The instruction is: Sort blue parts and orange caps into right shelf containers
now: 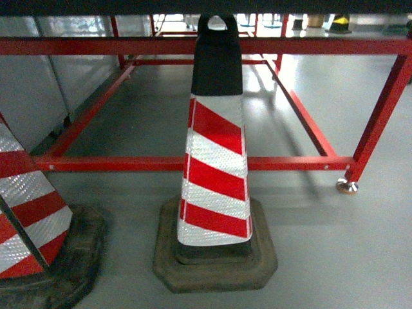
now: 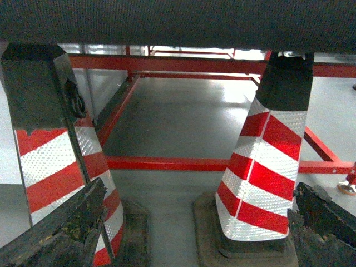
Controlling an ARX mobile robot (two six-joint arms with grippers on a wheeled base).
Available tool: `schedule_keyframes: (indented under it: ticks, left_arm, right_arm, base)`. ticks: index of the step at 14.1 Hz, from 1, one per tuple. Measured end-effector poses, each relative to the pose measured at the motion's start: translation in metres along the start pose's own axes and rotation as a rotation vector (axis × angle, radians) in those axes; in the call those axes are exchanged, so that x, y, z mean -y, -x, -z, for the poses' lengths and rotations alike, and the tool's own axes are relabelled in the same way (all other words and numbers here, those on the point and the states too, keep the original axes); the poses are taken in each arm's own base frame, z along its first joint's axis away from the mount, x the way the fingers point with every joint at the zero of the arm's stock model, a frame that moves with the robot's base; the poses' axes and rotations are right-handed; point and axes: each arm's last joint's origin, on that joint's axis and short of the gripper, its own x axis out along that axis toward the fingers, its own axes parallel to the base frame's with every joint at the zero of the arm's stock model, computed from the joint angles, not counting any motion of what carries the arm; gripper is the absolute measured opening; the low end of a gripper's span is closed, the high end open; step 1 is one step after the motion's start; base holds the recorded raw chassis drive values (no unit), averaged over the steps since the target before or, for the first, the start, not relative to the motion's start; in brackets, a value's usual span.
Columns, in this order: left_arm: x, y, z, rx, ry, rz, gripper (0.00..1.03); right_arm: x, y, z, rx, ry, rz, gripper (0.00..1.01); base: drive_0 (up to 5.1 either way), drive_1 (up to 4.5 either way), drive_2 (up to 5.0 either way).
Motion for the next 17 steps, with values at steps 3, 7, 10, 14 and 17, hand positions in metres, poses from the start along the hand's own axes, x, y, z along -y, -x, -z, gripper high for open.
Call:
schedule_keyframes:
  ticks: [3,7,10,14,17]
  left_arm:
    - [0.0000,0.0000,-0.0001,0.001,-0.001,0.001,0.98]
    - [0.0000,0.0000,-0.0001,0.001,0.000,0.001,0.98]
    - [0.0000,0.0000,-0.0001,0.002,0.000,0.000,0.98]
    - [0.0000,0.0000,-0.0001,0.001,0.000,0.000,0.98]
    - [0.0000,0.0000,-0.0001,0.002,-0.001,0.000,0.98]
  right_arm:
    - [0.0000,0.0000,-0.0001,0.001,-0.007,0.002,0.98]
    - [0.0000,0.0000,0.0000,0.000,-0.009,0.002,0.98]
    - [0.0000,0.0000,0.0001,-0.002,-0.009,0.001,0.98]
    - [0.0000,0.0000,0.0000,0.000,-0.010,0.001,0.98]
    - [0.0000,0.0000,0.0000,0.000,-0.010,0.000,0.98]
  base:
    - [0.0,0.00,0.0]
    - [0.0,0.00,0.0]
    - [0.0,0.00,0.0]
    - [0.0,0.00,0.0]
    - [0.0,0.00,0.0]
